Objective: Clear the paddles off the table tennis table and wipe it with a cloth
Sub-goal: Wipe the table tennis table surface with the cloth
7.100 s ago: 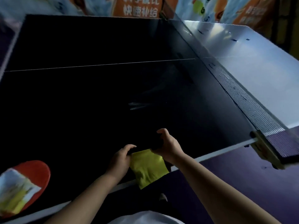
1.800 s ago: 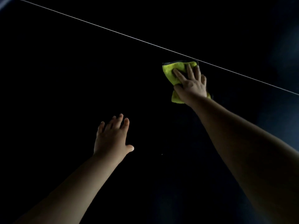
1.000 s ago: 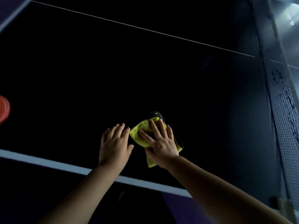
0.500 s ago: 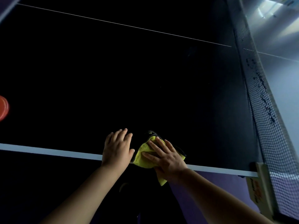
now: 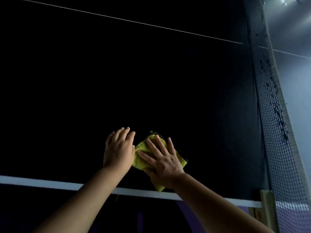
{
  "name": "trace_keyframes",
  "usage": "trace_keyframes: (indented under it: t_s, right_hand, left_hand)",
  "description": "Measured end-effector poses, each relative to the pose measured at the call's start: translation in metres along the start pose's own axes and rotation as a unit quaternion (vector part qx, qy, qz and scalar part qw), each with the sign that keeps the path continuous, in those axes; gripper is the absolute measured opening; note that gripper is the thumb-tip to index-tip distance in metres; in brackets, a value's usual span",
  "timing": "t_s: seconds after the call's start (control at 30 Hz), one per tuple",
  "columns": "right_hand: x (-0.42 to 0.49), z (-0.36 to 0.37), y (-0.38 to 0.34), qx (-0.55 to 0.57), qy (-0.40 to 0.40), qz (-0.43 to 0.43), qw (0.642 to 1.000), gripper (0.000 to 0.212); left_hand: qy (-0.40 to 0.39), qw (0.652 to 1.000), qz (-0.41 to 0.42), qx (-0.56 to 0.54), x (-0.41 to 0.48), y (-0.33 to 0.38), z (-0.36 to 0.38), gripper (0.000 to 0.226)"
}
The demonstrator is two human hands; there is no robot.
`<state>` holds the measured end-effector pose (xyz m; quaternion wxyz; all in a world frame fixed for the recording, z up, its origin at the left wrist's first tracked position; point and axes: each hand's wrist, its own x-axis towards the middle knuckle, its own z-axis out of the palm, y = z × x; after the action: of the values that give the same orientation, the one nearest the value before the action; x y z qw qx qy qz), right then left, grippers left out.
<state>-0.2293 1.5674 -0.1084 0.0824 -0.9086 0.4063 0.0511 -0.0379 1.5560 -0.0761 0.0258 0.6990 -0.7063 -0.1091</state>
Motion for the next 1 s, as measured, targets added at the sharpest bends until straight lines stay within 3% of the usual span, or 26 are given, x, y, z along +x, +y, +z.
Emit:
trace_keyframes:
  t_s: [0.2, 0.4, 0.6, 0.83, 1.0]
  right_hand:
    - [0.098, -0.014, 0.098, 0.010, 0.005, -0.043, 0.999, 0.062]
    - [0.209, -0.041, 0.198, -0.006, 0.017, -0.019, 1.000, 0.063]
    - [0.293, -0.059, 0.290, 0.019, 0.039, 0.036, 0.998, 0.061]
    - [0.347, -0.078, 0.378, 0.033, 0.032, 0.077, 0.996, 0.062]
    - [0.340, -0.087, 0.429, 0.045, 0.027, 0.108, 0.993, 0.059]
  left_hand:
    - [-0.017, 0.996, -0.090, -0.003, 0.080, 0.028, -0.001, 0.055]
    - [-0.020, 0.990, -0.138, 0.000, 0.156, 0.060, 0.006, 0.087]
    - [-0.126, 0.983, -0.124, 0.041, 0.225, 0.086, 0.002, 0.100]
    - [-0.208, 0.962, -0.142, 0.105, 0.245, 0.099, -0.006, 0.100]
    - [-0.222, 0.958, -0.150, 0.105, 0.248, 0.101, -0.004, 0.100]
